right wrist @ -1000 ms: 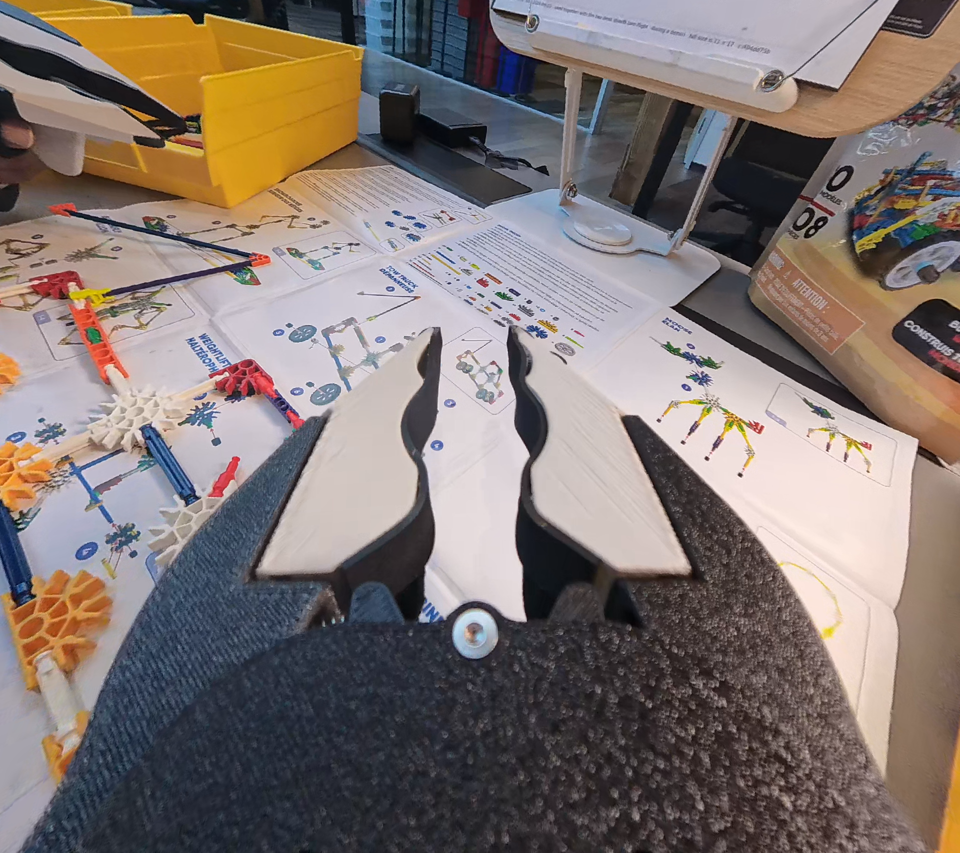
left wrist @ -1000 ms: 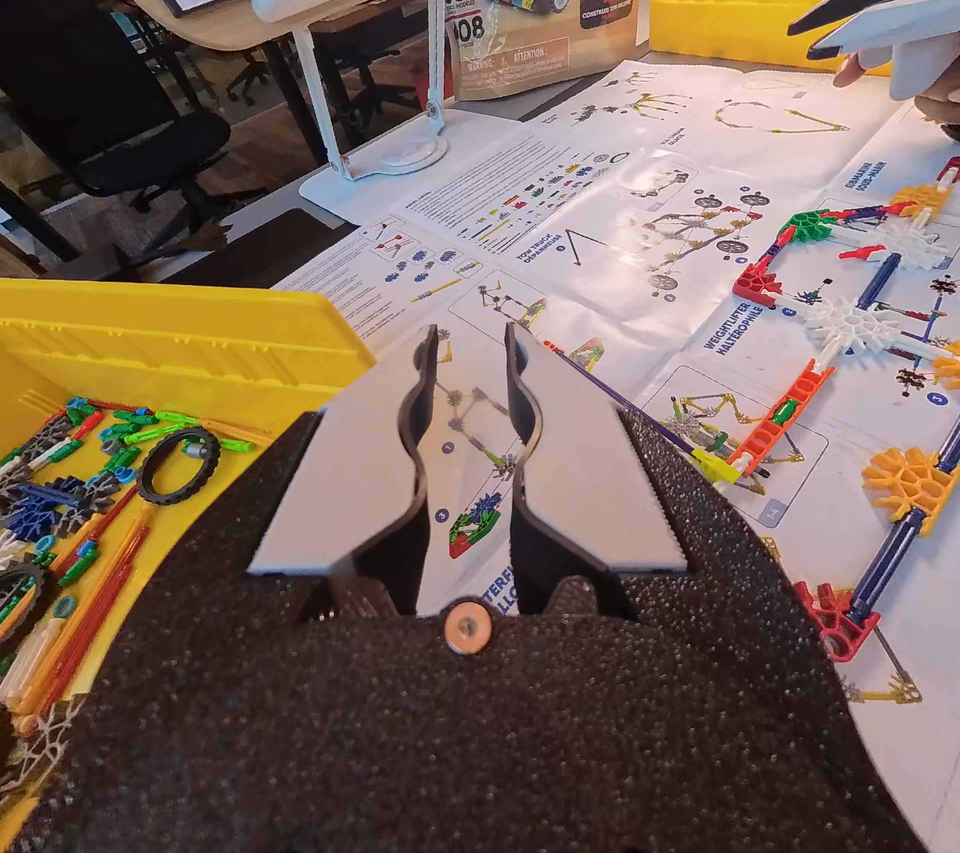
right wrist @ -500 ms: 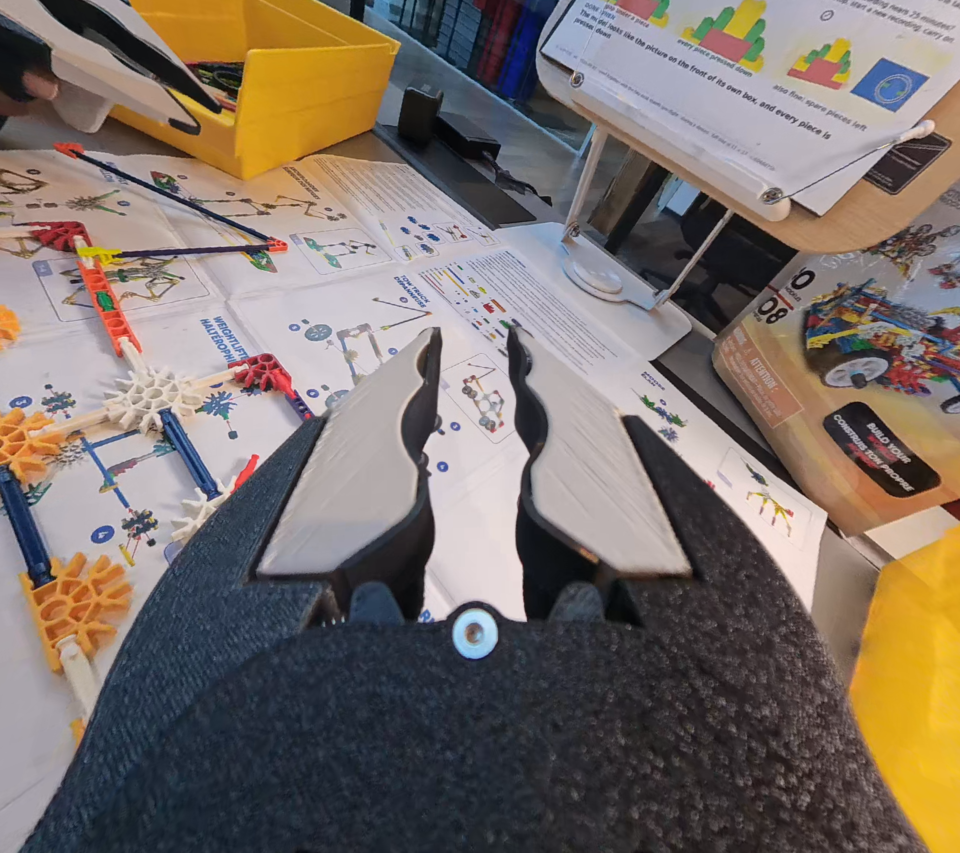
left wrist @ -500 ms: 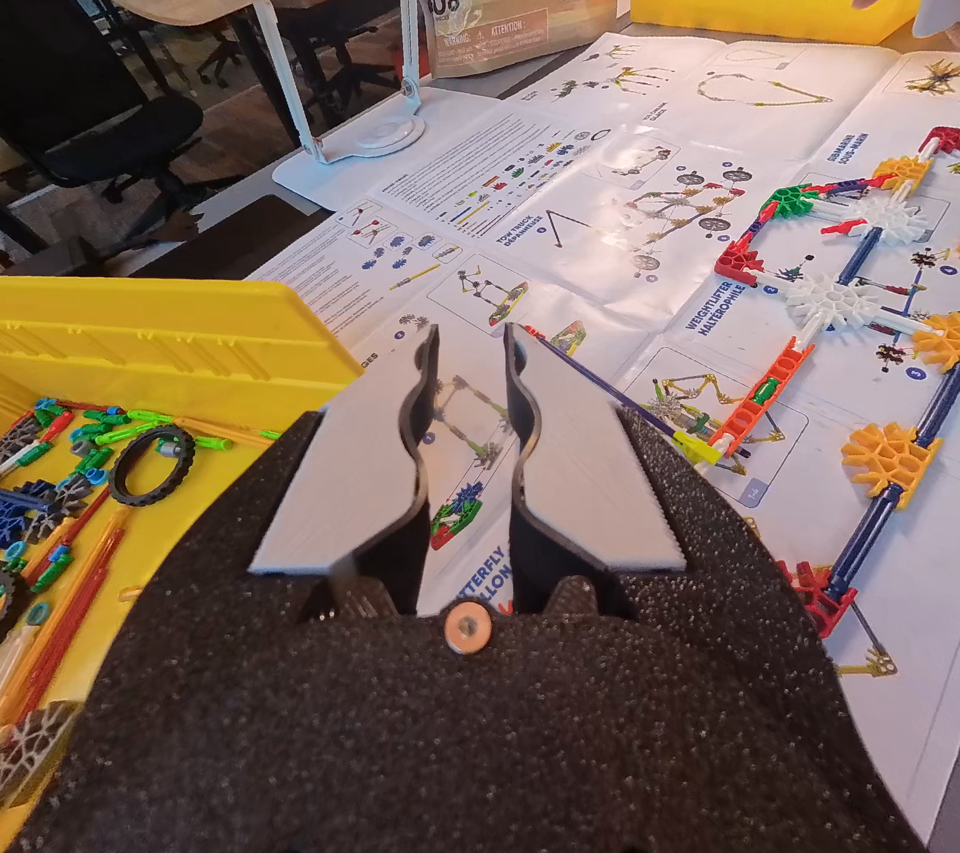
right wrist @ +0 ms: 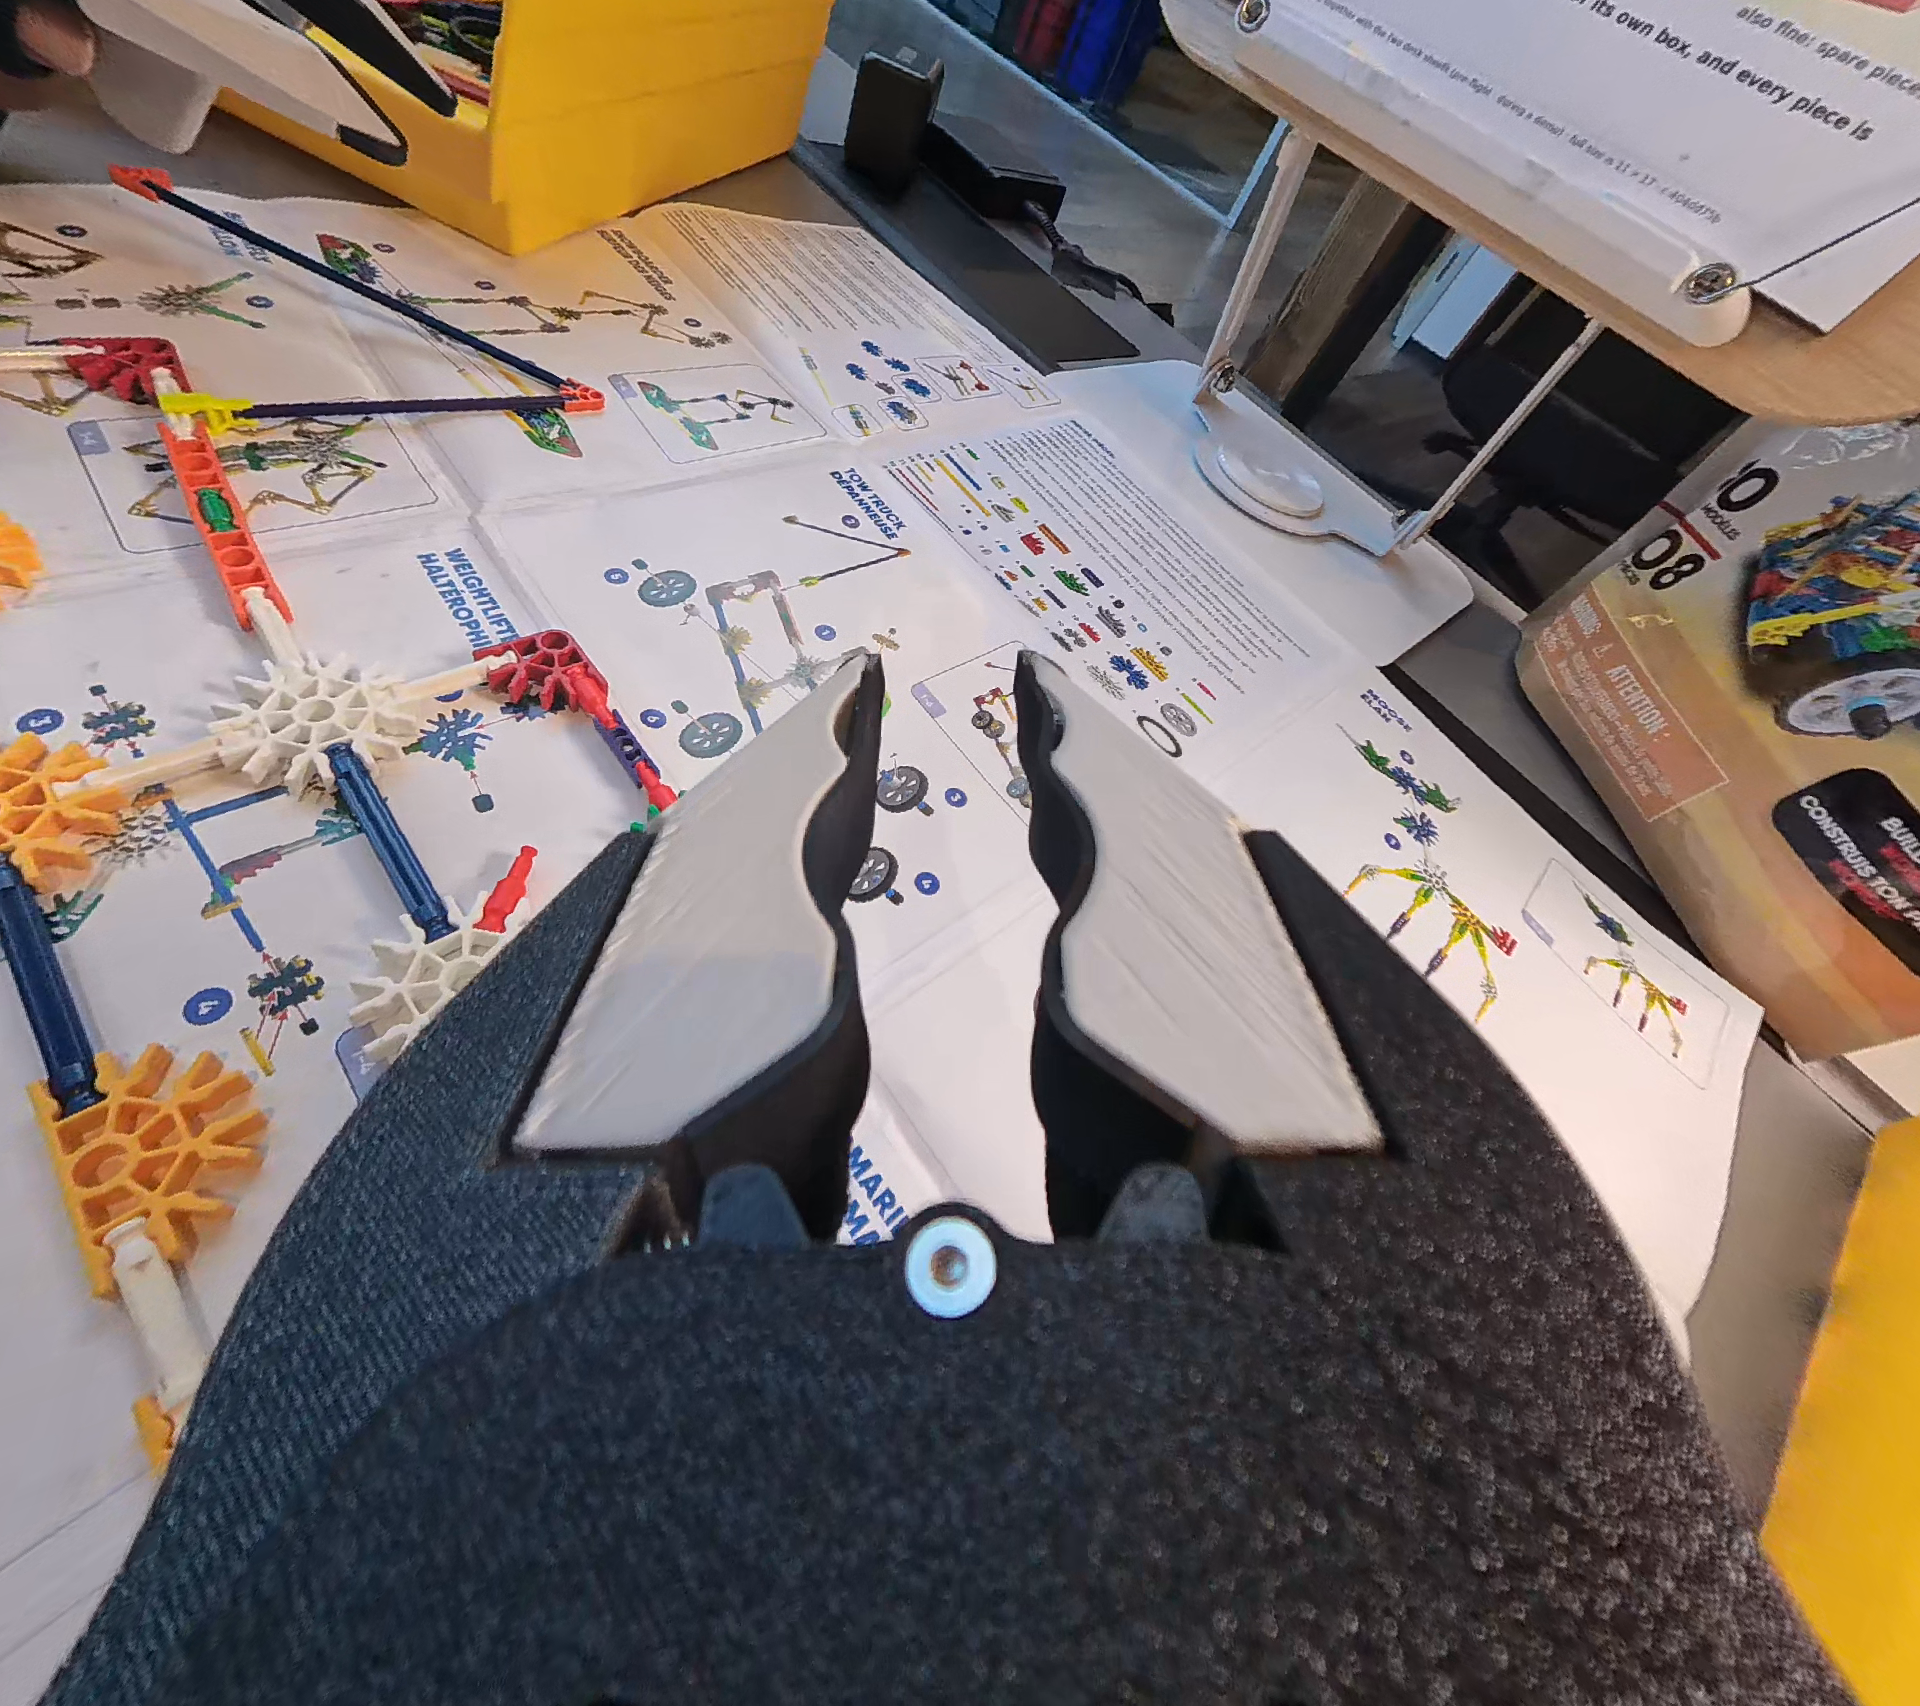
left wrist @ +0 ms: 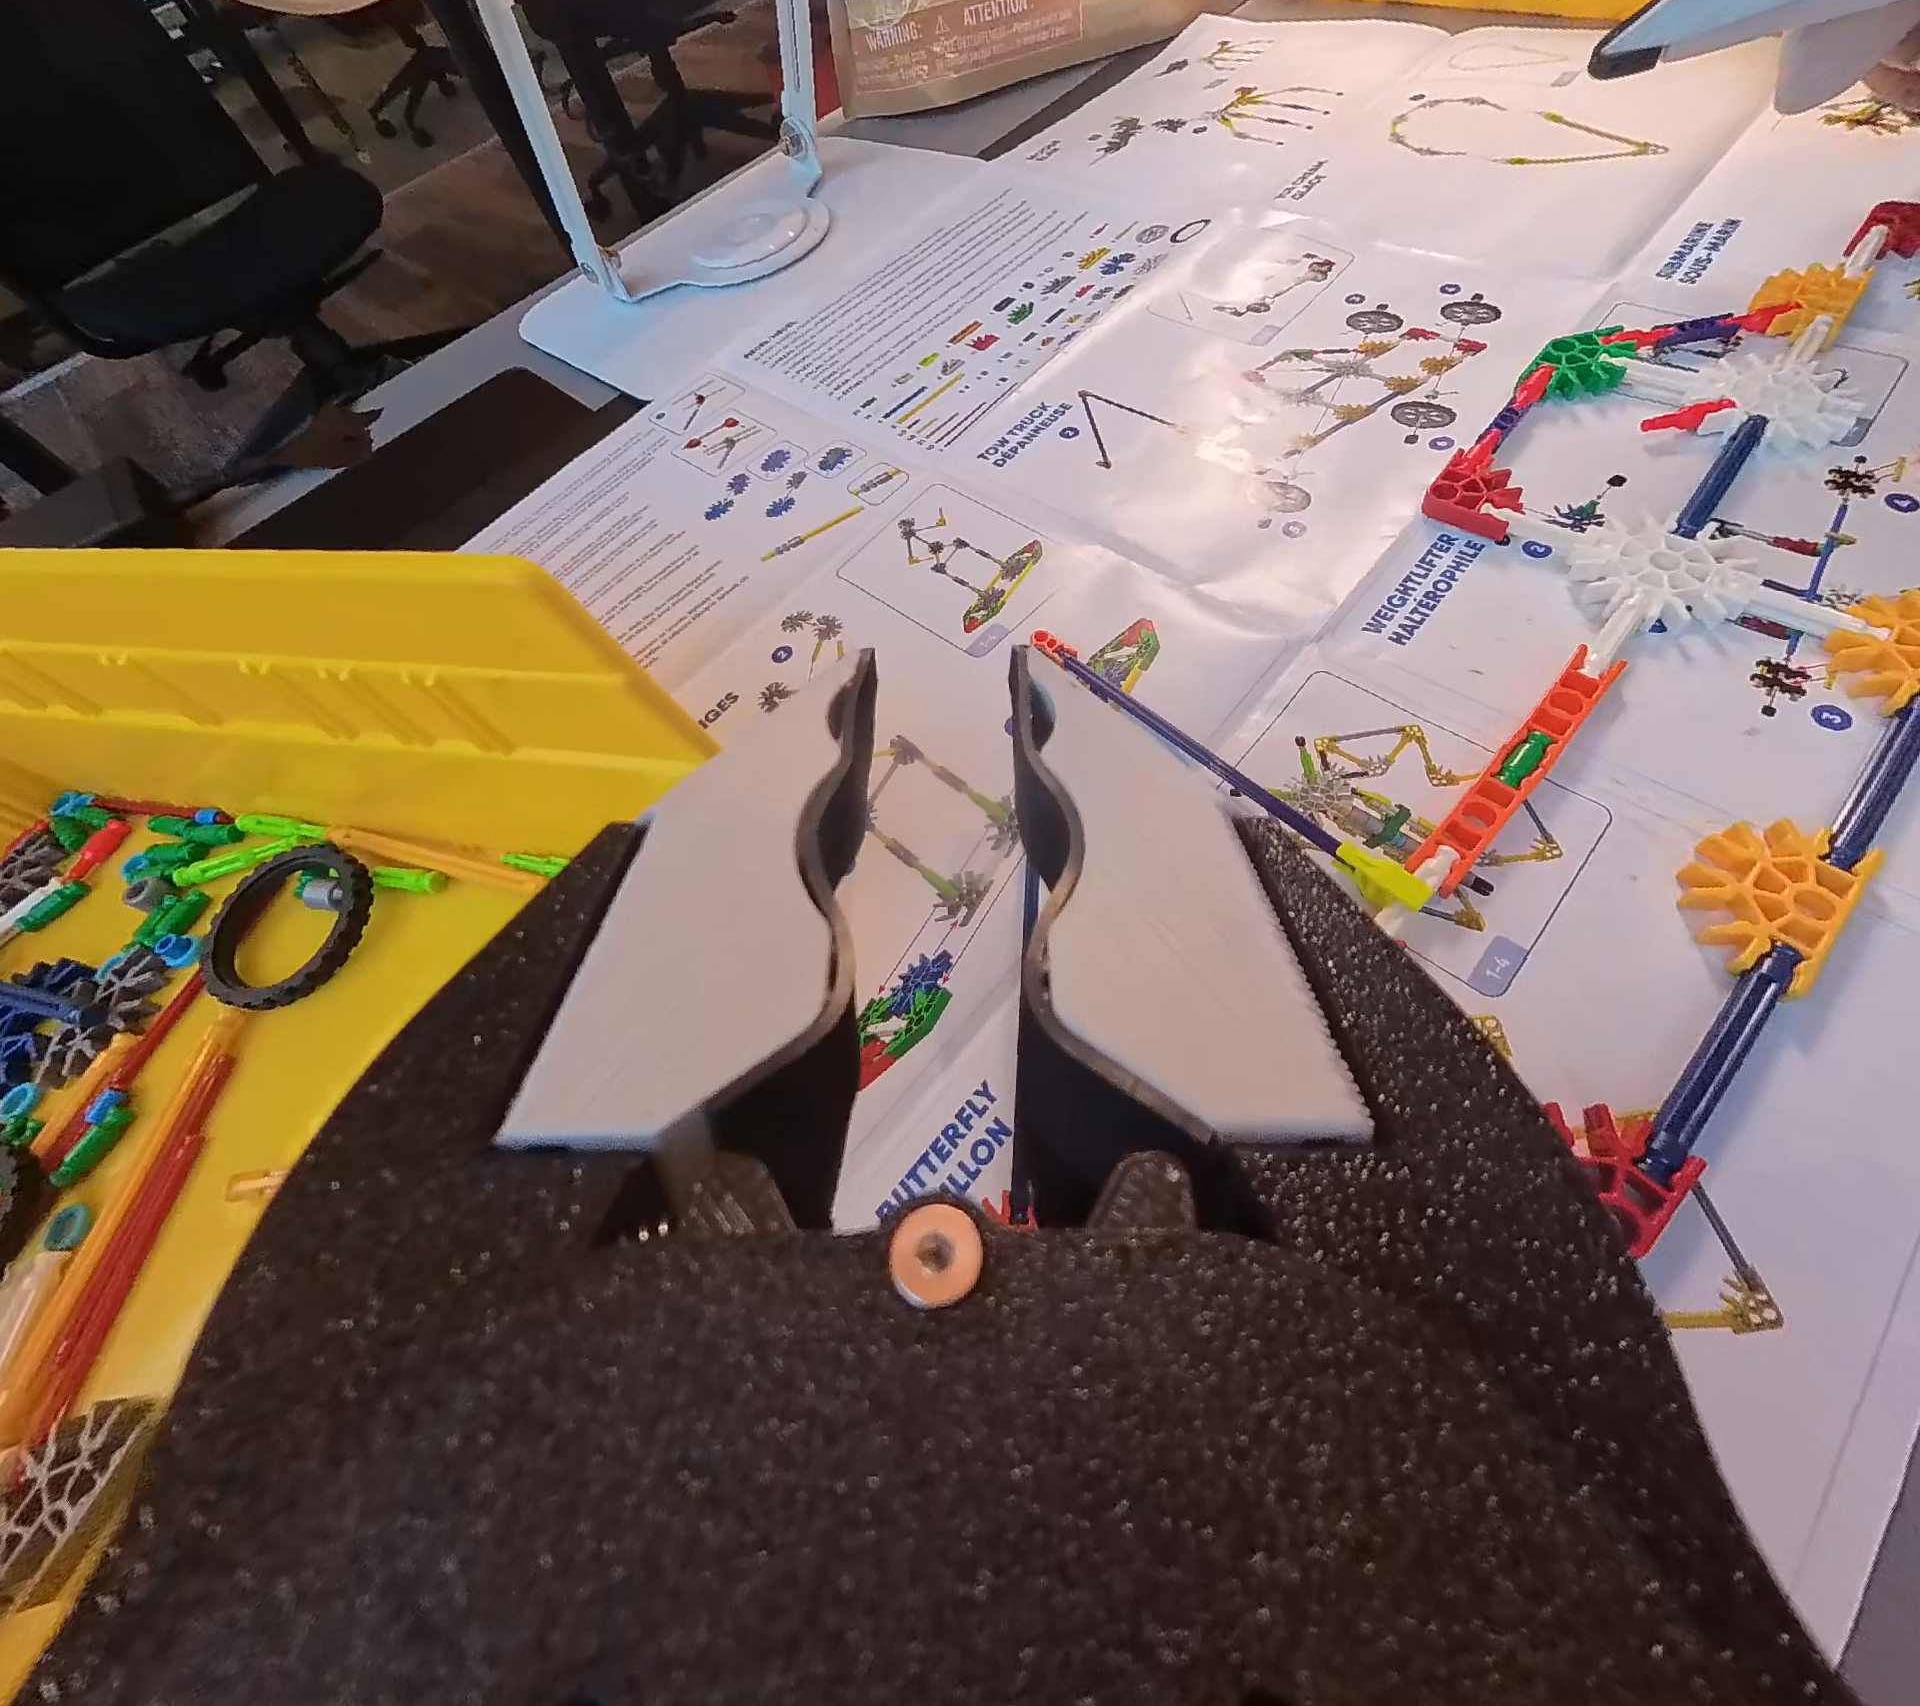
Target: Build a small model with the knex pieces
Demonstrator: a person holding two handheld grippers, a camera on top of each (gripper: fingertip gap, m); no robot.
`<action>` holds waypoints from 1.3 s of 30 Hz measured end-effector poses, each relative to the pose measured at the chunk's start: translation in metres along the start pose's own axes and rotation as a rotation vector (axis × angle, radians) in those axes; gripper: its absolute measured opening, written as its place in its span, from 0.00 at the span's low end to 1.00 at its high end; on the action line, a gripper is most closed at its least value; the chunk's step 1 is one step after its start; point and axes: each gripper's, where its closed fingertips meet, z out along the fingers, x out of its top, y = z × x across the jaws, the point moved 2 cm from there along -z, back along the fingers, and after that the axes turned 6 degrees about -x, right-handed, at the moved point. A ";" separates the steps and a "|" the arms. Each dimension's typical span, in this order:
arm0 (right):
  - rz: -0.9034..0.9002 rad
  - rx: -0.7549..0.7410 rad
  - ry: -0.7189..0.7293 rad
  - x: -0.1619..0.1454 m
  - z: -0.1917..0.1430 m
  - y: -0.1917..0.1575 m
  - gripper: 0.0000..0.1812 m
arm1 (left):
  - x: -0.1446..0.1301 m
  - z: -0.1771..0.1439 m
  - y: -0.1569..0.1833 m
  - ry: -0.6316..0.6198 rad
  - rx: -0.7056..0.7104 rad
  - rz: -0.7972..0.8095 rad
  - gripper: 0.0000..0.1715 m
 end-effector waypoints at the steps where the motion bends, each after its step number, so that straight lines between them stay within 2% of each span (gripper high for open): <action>1: 0.000 0.002 -0.001 0.000 0.000 0.000 0.14 | 0.000 0.000 0.000 0.001 -0.001 0.001 0.13; 20: -0.002 0.028 -0.055 -0.017 0.008 -0.005 0.14 | -0.004 0.006 0.012 -0.042 -0.025 0.047 0.13; 24: 0.011 0.032 -0.056 -0.018 0.008 -0.005 0.13 | -0.006 0.007 0.011 -0.072 0.010 0.066 0.13; 28: 0.016 0.029 -0.047 -0.017 0.008 -0.005 0.14 | -0.011 0.003 -0.006 -0.121 0.126 -0.007 0.14; 31: 0.033 0.031 -0.037 -0.016 0.007 -0.004 0.14 | -0.013 -0.004 -0.022 -0.116 0.198 -0.118 0.20; 34: 0.080 0.054 -0.047 -0.015 0.007 -0.005 0.14 | -0.013 -0.013 -0.035 -0.090 0.230 -0.207 0.26; 39: 0.129 0.119 -0.146 -0.005 0.028 -0.008 0.13 | -0.013 -0.020 -0.045 -0.066 0.256 -0.252 0.26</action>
